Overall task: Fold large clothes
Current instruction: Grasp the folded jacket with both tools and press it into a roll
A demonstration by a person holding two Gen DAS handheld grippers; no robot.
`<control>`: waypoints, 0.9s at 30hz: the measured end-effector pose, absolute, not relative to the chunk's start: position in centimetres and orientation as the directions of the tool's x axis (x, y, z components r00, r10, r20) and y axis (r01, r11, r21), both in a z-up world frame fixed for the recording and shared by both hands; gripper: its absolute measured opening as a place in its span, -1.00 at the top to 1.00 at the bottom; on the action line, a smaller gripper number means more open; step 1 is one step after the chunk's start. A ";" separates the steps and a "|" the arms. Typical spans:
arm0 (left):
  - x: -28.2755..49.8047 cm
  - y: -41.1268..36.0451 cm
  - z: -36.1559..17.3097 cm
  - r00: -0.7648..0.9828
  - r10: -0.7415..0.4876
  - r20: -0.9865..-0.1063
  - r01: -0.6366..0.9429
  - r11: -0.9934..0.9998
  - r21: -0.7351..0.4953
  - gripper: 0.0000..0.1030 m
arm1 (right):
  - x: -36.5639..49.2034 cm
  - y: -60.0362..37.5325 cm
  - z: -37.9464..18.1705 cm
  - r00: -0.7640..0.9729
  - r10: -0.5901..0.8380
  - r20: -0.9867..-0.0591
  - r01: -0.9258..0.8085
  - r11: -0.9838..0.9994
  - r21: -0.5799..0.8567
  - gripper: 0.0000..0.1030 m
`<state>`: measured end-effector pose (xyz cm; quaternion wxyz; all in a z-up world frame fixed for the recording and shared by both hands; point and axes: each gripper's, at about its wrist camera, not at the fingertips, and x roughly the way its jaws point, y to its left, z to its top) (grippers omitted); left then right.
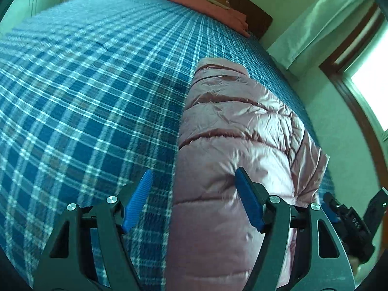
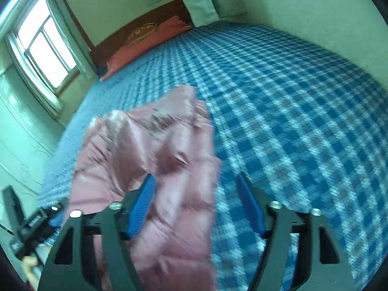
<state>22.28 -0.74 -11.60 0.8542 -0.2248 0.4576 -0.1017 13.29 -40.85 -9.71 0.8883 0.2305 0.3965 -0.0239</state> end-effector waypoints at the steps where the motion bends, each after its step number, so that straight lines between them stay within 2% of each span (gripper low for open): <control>1: 22.9 -0.6 -11.9 0.551 -0.401 -0.732 -0.032 0.866 -0.499 -0.36 | 14.1 -40.5 -9.9 0.679 0.156 -0.717 0.215 0.892 0.397 -0.39; 6: 25.6 -0.3 -13.1 0.506 -0.484 -0.714 -0.016 0.823 -0.568 -0.38 | 17.4 -39.7 -11.3 0.642 0.188 -0.743 0.207 0.891 0.404 -0.40; 10: 26.5 -0.3 -14.1 0.472 -0.552 -0.687 -0.010 0.776 -0.630 -0.39 | 18.9 -39.5 -11.9 0.651 0.247 -0.718 0.176 0.871 0.459 -0.35; 11: 26.6 -0.4 -14.2 0.467 -0.565 -0.680 -0.009 0.766 -0.642 -0.39 | 19.1 -39.3 -12.1 0.649 0.270 -0.711 0.161 0.865 0.476 0.11; 12: 26.7 -0.5 -14.2 0.462 -0.580 -0.670 -0.002 0.755 -0.655 -0.39 | 19.4 -39.4 -12.2 0.643 0.295 -0.707 0.149 0.857 0.493 0.32; 14: 26.7 -0.9 -13.8 0.457 -0.591 -0.665 0.018 0.754 -0.657 -0.40 | 19.3 -40.0 -12.1 0.655 0.311 -0.688 0.140 0.846 0.515 0.63; 19: 25.9 -2.3 -13.0 0.454 -0.599 -0.659 0.078 0.764 -0.641 -0.40 | 18.3 -41.9 -12.3 0.673 0.250 -0.696 0.178 0.859 0.480 0.72; 27: 25.8 -6.2 -15.1 0.418 -0.487 -0.767 0.095 0.863 -0.497 -0.40 | 19.4 -43.8 -16.9 0.617 0.263 -0.742 0.230 0.841 0.490 0.72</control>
